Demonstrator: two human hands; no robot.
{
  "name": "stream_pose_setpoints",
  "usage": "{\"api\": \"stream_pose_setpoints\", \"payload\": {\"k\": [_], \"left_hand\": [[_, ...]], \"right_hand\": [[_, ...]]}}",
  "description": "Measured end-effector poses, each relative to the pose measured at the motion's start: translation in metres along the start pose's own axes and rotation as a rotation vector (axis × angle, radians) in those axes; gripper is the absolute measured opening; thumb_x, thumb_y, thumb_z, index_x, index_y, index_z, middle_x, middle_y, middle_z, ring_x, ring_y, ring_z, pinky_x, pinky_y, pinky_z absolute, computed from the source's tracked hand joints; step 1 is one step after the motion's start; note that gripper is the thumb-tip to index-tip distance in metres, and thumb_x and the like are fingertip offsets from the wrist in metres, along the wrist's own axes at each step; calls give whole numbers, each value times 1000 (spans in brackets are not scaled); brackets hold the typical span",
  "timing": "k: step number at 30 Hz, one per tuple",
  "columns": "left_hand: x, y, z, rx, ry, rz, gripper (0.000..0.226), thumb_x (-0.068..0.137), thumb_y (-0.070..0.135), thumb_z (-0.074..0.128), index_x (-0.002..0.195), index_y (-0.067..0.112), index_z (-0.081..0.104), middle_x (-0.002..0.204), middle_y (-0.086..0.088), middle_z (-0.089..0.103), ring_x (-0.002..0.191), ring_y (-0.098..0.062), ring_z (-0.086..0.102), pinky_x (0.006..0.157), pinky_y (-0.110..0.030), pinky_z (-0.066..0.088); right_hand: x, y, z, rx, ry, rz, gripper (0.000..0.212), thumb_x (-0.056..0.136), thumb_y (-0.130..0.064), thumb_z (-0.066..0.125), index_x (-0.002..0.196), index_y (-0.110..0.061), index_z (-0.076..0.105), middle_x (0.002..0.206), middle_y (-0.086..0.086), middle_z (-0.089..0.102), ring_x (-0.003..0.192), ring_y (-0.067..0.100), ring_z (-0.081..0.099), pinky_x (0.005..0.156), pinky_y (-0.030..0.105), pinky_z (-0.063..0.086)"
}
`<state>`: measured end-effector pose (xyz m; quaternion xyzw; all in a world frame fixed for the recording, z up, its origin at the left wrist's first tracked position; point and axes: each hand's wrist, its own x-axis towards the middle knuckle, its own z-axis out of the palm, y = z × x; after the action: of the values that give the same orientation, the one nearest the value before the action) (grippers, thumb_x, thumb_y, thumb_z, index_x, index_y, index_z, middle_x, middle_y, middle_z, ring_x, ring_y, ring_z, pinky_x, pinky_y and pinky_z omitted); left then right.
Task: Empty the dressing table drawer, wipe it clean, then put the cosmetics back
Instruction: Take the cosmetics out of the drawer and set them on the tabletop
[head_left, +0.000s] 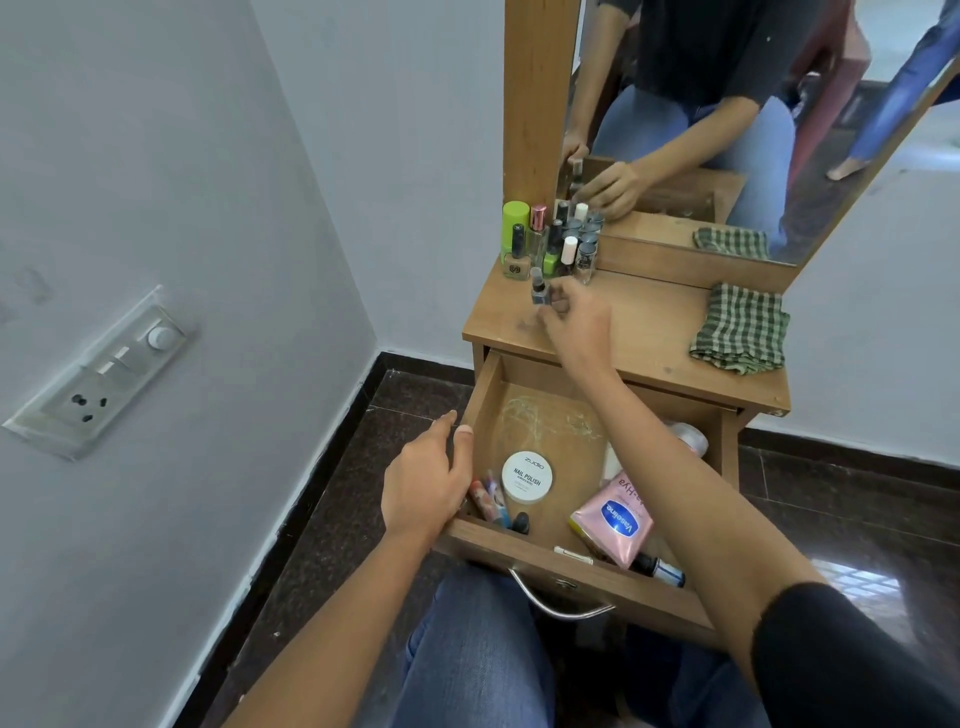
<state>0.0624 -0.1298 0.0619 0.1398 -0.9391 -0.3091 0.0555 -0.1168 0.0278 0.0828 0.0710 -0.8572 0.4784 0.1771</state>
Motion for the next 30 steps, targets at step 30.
{"api": "stream_pose_setpoints", "payload": {"k": [30], "left_hand": [[2, -3, 1, -33, 8, 13, 48, 98, 48, 32, 137, 27, 53, 105, 1, 72, 95, -14, 67, 85, -38, 53]], "right_hand": [[45, -3, 41, -244, 155, 246, 17, 91, -18, 62, 104, -9, 59, 97, 6, 67, 89, 23, 63, 71, 30, 49]]}}
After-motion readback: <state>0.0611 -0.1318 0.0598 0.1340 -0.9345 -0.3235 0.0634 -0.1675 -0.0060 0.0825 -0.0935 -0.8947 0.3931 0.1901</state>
